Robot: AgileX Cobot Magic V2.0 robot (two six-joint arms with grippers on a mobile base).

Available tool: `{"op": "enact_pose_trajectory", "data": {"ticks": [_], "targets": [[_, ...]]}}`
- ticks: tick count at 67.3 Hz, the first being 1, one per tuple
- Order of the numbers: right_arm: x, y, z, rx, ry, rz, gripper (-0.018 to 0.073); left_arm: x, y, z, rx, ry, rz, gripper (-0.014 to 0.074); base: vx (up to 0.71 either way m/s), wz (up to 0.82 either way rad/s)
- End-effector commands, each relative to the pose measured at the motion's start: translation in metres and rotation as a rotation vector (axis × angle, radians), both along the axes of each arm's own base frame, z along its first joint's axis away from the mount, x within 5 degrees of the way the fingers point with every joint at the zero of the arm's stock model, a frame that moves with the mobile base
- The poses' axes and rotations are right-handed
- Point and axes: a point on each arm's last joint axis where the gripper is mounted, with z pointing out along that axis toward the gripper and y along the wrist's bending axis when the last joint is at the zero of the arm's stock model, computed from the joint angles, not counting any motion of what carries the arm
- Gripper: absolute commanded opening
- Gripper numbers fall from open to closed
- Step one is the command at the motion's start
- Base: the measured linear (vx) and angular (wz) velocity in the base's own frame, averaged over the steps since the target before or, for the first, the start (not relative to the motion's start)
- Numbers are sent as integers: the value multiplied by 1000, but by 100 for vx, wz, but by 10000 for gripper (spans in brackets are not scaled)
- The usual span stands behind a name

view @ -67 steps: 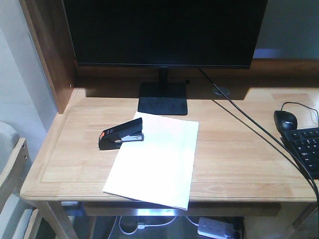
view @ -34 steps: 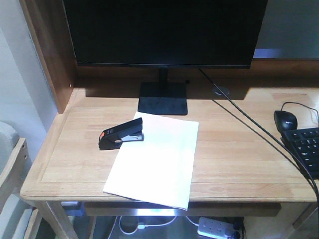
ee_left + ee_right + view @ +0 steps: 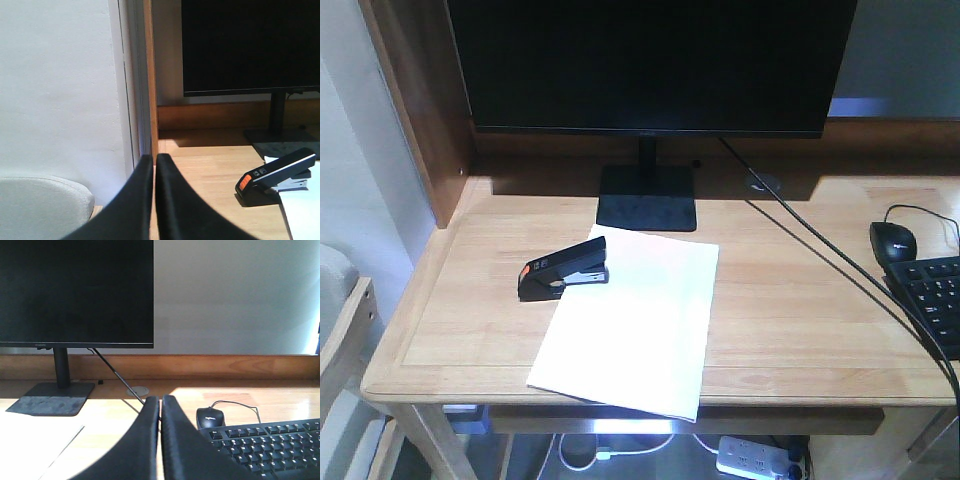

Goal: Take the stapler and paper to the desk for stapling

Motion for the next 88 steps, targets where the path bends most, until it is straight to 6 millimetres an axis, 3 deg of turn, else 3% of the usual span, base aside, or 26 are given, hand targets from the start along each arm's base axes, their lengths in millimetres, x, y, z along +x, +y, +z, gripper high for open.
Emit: {"op": "enact_pose_trajectory", "data": {"ticks": [1,88], "targets": [[-1,1,6,-8,-78,4,-10,-1,0,4,-14,-79,3,-6,0,0],[-1,0,6,-8,-78,2,-10,-1,0,4,-14,-79,3,-6,0,0]]}}
